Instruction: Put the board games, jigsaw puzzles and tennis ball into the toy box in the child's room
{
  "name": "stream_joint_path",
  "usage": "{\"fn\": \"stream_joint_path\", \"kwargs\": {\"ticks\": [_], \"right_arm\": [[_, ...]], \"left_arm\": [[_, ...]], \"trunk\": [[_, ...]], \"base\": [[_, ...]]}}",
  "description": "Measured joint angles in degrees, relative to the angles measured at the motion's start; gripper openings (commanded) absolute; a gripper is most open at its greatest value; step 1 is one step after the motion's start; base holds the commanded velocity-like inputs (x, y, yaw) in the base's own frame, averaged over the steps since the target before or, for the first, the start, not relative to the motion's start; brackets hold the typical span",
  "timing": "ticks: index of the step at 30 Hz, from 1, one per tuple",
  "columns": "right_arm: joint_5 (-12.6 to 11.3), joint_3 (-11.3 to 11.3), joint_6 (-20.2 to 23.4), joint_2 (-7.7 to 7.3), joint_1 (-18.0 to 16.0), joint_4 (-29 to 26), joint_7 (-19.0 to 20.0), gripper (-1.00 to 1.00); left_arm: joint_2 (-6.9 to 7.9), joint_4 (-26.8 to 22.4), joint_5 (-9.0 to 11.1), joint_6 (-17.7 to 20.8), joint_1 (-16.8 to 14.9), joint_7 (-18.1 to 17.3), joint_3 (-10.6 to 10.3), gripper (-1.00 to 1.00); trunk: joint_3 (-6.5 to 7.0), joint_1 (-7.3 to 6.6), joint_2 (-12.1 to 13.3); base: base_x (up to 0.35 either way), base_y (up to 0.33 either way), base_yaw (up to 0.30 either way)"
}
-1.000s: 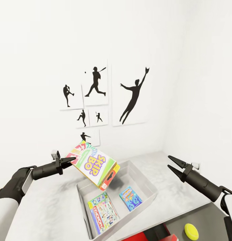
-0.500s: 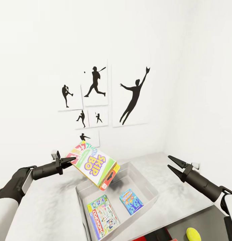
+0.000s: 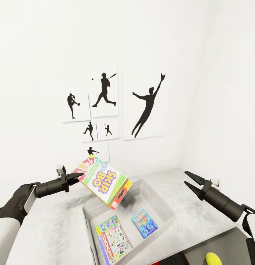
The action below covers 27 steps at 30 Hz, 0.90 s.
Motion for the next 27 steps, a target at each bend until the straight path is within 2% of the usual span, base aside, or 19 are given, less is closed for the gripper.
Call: {"fn": "stream_joint_path", "kwargs": {"ticks": [15,19,21,24,27], "right_arm": [[-0.01,0.02,0.0,0.01,0.0,-0.01,-0.03,1.0],[-0.01,0.03,0.0,0.04,0.0,-0.01,-0.07,1.0],[0.01,0.06,0.0,0.04,0.0,-0.01,-0.08,1.0],[0.04,0.08,0.0,0.04,0.0,-0.01,-0.09,1.0],[0.07,0.07,0.0,0.03,0.0,-0.01,-0.09,1.0]], "left_arm": [[0.0,0.0,-0.1,0.0,0.0,0.12,0.0,-1.0],[-0.12,0.0,-0.09,-0.51,0.0,1.06,-0.01,-1.0],[-0.95,0.01,-0.14,-0.73,0.01,2.9,0.05,-1.0],[-3.67,-0.11,-0.12,-0.93,0.02,8.51,0.2,-1.0],[-5.75,-0.27,0.09,-0.86,0.01,12.41,0.35,-1.0]], "trunk": [[0.0,0.0,0.0],[0.0,0.0,0.0],[0.0,0.0,0.0],[0.0,0.0,0.0],[0.0,0.0,0.01]], "base": [[0.0,0.0,0.0],[0.0,0.0,0.0],[0.0,0.0,0.0],[0.0,0.0,0.0],[0.0,0.0,0.0]]}}
